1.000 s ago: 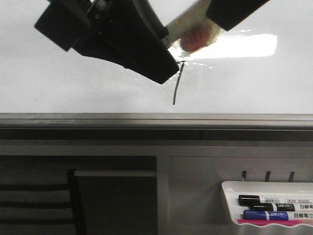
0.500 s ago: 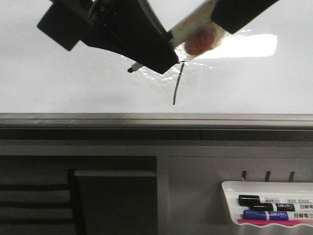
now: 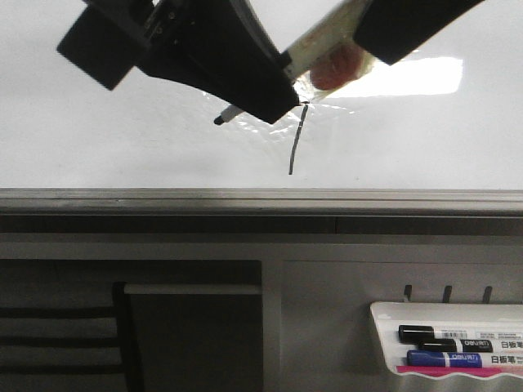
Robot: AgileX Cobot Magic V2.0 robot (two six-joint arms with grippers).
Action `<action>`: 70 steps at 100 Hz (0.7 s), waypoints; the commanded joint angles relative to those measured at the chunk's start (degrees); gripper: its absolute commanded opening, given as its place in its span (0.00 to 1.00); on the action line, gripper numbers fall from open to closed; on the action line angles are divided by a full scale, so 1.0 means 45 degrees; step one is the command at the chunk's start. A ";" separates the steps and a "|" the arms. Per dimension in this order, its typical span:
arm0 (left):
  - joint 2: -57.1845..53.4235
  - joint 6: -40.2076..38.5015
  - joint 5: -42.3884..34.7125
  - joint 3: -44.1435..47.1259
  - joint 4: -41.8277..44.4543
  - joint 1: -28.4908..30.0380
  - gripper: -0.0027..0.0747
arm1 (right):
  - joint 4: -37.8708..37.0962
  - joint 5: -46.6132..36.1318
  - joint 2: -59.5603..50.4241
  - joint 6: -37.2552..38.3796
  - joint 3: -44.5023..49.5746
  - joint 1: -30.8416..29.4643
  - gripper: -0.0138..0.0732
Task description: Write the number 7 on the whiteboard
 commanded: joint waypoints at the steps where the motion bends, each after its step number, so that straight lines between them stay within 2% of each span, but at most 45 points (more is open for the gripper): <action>1: -0.0482 -0.0677 -0.0500 -0.0416 -0.0333 0.0079 0.01 | 0.0040 -0.0531 -0.0641 0.0178 -0.0427 -0.0085 0.55; 10: -0.0869 -0.2129 -0.0552 -0.0416 0.0649 0.0550 0.01 | -0.0319 -0.0548 -0.1269 0.1078 -0.0427 -0.0392 0.54; 21: -0.1535 -0.5441 -0.0474 -0.0416 0.2827 0.1465 0.01 | -0.0580 -0.0474 -0.2125 0.2174 -0.0427 -0.1103 0.54; 36: -0.2462 -1.0311 0.0337 -0.0390 0.5760 0.3035 0.01 | -0.0580 -0.0238 -0.2912 0.2404 -0.0427 -0.1854 0.54; 48: -0.2980 -1.2882 0.0580 0.0142 0.7175 0.4517 0.01 | -0.0580 -0.0078 -0.3010 0.2397 -0.0427 -0.2013 0.54; 60: -0.3398 -1.4502 -0.1254 0.1485 0.7577 0.6053 0.01 | -0.0580 0.0007 -0.2953 0.2397 -0.0314 -0.2013 0.54; 70: -0.3510 -1.4889 -0.3355 0.2697 0.7113 0.7003 0.01 | -0.0580 -0.0017 -0.2809 0.2397 -0.0089 -0.2013 0.54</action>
